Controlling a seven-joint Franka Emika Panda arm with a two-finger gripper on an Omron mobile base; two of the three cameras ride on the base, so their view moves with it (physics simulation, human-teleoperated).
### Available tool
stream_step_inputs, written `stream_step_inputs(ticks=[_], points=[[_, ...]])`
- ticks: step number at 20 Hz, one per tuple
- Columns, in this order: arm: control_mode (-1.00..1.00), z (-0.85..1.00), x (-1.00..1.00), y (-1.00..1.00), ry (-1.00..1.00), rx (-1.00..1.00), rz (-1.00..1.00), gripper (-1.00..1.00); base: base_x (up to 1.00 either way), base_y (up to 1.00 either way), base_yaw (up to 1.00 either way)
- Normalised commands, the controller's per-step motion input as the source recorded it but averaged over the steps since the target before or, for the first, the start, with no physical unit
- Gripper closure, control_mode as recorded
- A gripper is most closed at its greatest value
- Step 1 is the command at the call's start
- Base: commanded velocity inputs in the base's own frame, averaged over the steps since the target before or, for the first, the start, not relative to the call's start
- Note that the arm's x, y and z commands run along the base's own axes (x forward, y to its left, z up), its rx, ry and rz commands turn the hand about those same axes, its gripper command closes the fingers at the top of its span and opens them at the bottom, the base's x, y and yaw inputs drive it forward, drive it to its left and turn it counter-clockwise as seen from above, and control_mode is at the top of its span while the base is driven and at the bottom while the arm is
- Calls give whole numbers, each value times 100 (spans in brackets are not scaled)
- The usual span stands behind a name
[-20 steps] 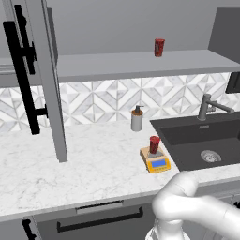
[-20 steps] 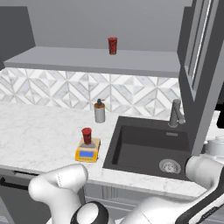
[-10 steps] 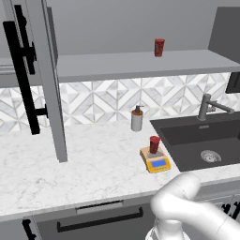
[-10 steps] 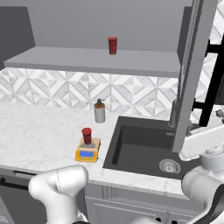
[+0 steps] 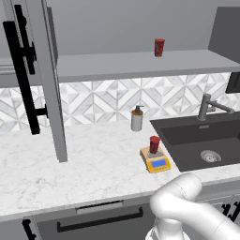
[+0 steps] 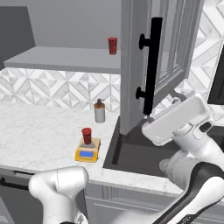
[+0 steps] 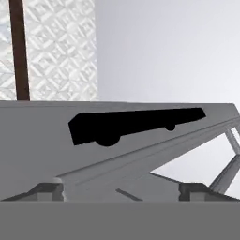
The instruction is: Pick the yogurt and place it on the digital scale for weighing, and close the cabinet.
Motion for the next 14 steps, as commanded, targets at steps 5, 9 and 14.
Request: stream_step_inputs(ticks=[5,9,14], points=[[-100,11,9,100,7,-37,-29,-100,0,0,0],[-100,0,50,100,13,-31,-32,-100,0,0,0],[-100,0,81,100,11,-27,-33,-100,0,0,0]])
